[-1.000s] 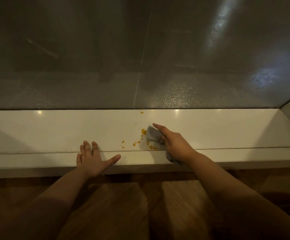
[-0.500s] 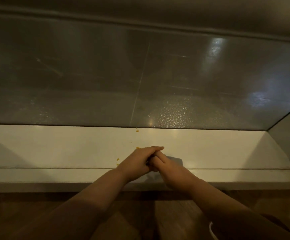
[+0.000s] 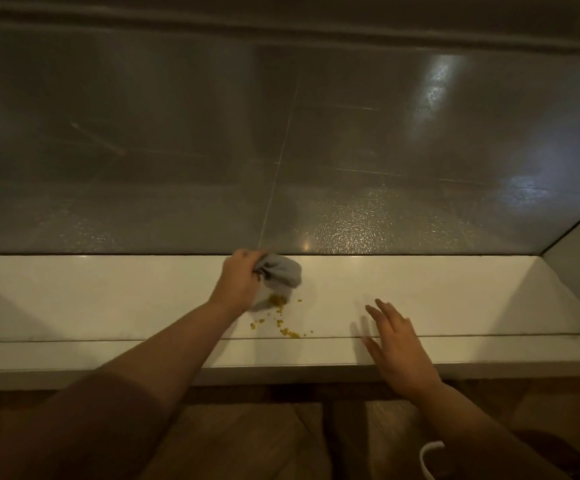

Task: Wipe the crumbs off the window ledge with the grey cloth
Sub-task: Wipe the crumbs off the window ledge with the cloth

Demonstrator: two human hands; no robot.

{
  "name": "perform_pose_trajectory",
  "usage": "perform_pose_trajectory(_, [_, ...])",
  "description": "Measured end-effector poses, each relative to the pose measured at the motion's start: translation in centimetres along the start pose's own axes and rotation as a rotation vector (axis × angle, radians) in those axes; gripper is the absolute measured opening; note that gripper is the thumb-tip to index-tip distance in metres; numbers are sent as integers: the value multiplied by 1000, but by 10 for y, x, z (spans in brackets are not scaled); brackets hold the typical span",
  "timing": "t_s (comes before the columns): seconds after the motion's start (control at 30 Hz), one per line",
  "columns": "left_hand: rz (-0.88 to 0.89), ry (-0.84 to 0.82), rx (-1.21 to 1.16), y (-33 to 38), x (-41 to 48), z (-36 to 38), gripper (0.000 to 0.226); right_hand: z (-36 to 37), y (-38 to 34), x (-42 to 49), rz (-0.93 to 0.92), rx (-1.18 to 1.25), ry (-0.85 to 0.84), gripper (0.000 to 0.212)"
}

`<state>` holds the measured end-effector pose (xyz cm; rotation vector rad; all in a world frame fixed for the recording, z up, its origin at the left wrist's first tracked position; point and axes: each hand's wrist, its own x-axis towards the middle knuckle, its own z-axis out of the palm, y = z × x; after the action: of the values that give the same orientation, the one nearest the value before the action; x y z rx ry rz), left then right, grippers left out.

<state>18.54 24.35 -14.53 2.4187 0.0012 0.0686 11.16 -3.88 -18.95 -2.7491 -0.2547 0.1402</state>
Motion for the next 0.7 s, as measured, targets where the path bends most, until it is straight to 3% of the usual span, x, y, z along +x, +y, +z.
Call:
perform_pose_trajectory(0.17, [-172,104,-21,-17,27,-6,46,20,18,-8,187,-78,-260,61])
perform_pose_trajectory(0.3, [-133,132,18,-21,43,10,36,24,19,-5,218,-77,-285,57])
perform_pose_trajectory(0.5, [-139,28,231,-37,44,35,32,24,19,-2,235,-93,-322,57])
perform_pose_trajectory(0.6, [-8,58,465,-38,39,40,41,23,17,-3,243,-81,-329,57])
perform_pose_trajectory(0.7, [214,64,520,-38,45,36,53,21,16,-4,239,-71,-328,56])
